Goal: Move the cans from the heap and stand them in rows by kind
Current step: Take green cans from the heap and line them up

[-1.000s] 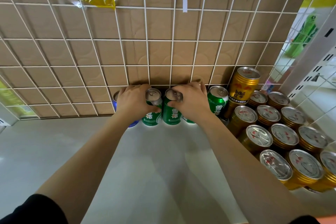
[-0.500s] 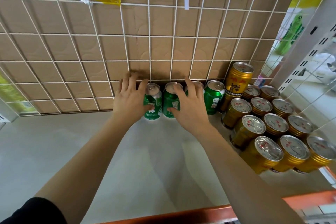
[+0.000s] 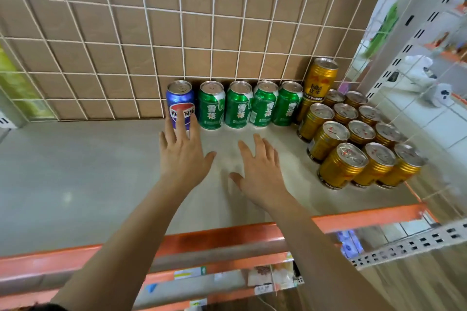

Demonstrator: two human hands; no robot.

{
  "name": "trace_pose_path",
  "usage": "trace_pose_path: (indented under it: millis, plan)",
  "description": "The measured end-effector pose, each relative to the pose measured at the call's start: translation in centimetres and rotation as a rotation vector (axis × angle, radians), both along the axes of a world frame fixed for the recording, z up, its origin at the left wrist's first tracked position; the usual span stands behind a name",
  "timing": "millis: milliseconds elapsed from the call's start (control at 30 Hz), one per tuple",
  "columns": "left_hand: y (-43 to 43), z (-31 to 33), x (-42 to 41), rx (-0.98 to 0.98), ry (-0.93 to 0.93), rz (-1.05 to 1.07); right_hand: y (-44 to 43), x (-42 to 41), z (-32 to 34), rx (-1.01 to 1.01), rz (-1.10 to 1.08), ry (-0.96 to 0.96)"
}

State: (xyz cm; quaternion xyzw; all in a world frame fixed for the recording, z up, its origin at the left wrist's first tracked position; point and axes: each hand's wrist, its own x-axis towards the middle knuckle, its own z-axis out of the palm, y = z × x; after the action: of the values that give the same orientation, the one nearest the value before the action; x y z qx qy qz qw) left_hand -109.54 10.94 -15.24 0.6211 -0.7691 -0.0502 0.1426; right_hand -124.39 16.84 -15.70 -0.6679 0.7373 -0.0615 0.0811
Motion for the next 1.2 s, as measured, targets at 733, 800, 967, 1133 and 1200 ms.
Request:
trace_pose_path:
  millis: [733,800,967,1133,1200]
  plan:
    - [31.9,-0.7,27.9,0.145,0.284,1.158,13.3,24.0,-0.9,-0.168,0.814,-0.258]
    - [34.0,-0.7,31.0,0.122,0.312,1.186,14.4,28.1,-0.8,-0.184,0.901,-0.298]
    - [38.6,-0.1,40.7,0.02,0.272,1.282,17.3,38.9,-0.3,-0.186,0.981,-0.36]
    - [42.3,0.2,49.4,0.009,0.26,1.306,19.0,48.4,-1.0,-0.076,1.01,-0.347]
    - [43.4,0.0,51.7,0.04,0.237,1.295,19.5,51.6,-1.3,-0.043,1.021,-0.314]
